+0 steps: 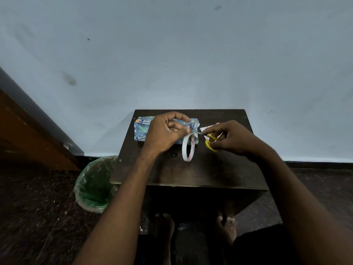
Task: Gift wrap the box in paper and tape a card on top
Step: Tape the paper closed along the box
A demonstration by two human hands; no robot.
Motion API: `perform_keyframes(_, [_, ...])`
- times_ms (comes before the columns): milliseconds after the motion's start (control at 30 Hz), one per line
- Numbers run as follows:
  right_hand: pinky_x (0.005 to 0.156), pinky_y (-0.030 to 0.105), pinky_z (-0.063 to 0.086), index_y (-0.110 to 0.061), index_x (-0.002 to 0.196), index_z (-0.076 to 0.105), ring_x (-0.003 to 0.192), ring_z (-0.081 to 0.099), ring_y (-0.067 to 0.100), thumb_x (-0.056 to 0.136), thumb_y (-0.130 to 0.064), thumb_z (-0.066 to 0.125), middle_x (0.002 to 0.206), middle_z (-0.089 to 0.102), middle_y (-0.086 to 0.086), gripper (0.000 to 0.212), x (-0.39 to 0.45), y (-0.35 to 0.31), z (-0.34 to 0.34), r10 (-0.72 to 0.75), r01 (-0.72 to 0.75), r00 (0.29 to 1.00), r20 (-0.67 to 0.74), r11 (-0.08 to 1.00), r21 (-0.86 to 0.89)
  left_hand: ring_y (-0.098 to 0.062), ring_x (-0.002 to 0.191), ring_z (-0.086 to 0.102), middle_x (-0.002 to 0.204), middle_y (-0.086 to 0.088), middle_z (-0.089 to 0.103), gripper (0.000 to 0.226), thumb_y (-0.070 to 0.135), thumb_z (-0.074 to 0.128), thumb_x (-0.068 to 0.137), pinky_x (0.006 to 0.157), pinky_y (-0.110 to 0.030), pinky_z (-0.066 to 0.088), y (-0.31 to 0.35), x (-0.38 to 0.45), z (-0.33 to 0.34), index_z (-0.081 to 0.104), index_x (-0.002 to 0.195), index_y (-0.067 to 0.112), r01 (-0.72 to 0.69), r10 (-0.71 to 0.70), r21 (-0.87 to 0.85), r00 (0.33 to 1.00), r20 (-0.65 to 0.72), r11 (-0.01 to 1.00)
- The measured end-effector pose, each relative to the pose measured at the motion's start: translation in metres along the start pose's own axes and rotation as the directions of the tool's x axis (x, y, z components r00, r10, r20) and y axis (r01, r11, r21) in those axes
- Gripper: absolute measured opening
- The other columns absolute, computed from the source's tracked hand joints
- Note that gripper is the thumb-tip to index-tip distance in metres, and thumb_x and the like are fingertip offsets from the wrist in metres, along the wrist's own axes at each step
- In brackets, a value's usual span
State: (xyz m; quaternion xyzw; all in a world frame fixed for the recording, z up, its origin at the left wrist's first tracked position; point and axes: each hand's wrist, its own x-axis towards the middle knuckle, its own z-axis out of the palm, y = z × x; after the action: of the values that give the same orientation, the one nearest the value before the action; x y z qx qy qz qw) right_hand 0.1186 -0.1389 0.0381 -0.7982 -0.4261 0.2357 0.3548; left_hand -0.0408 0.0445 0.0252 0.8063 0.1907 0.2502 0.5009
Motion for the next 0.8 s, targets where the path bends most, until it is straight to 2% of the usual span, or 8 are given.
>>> perform_keyframes(133, [0.084,0.039,0.059,-0.032,0.114,0.081,0.075,0.062,0.004,0.08,-0.009,0.081,0.095,0.075,-0.013,0.041,0.0036,-0.0013,0.0051,-0.023,0.023,1.0,-0.002,0.999,0.026,0.006,0.049,0.056,0.077,-0.006,0.08,0.022,0.003,0.085,0.087,0.056,-0.006,0.038,0.0008,-0.0008,0.0016,0.078,0.107,0.009,-0.028,0.028,0.037,1.0,0.001,0.999])
perform_keyframes(233, [0.082,0.035,0.057,-0.031,0.117,0.08,0.076,0.061,0.005,0.082,-0.009,0.08,0.101,0.076,-0.008,0.041,0.0054,-0.0021,0.0052,-0.041,0.041,0.999,-0.006,0.999,0.002,0.005,0.048,0.054,0.077,-0.004,0.08,0.022,0.005,0.086,0.087,0.056,-0.008,0.038,-0.0011,-0.0001,0.0012,0.078,0.107,0.011,-0.031,0.031,0.042,0.999,0.007,0.999])
perform_keyframes(567, [0.072,0.029,0.053,-0.036,0.115,0.08,0.07,0.059,0.006,0.083,-0.013,0.08,0.093,0.076,-0.007,0.04,0.0073,-0.0055,0.0075,-0.078,0.074,0.995,-0.056,0.995,-0.062,0.002,0.047,0.056,0.076,0.002,0.08,0.024,0.006,0.086,0.086,0.054,-0.014,0.041,-0.0019,0.0001,0.0014,0.078,0.107,0.016,-0.035,0.034,0.057,0.999,0.011,0.998])
perform_keyframes(700, [0.067,0.022,0.047,-0.038,0.113,0.08,0.069,0.06,0.004,0.084,-0.017,0.081,0.088,0.074,-0.009,0.035,0.0087,-0.005,0.0085,-0.093,0.082,0.992,-0.089,0.989,-0.121,0.001,0.046,0.055,0.076,0.003,0.08,0.024,0.008,0.087,0.086,0.053,-0.014,0.041,-0.0023,0.0003,0.0019,0.078,0.106,0.017,-0.039,0.04,0.064,0.999,0.001,0.997])
perform_keyframes(800, [0.066,0.021,0.047,-0.037,0.113,0.08,0.071,0.06,0.004,0.086,-0.016,0.081,0.087,0.074,-0.008,0.033,0.0087,-0.0059,0.0097,-0.094,0.078,0.991,-0.1,0.986,-0.15,0.003,0.047,0.056,0.077,0.002,0.08,0.026,0.007,0.087,0.086,0.055,-0.009,0.04,-0.0009,-0.0002,0.0024,0.077,0.109,0.015,-0.047,0.048,0.08,0.999,-0.006,0.996])
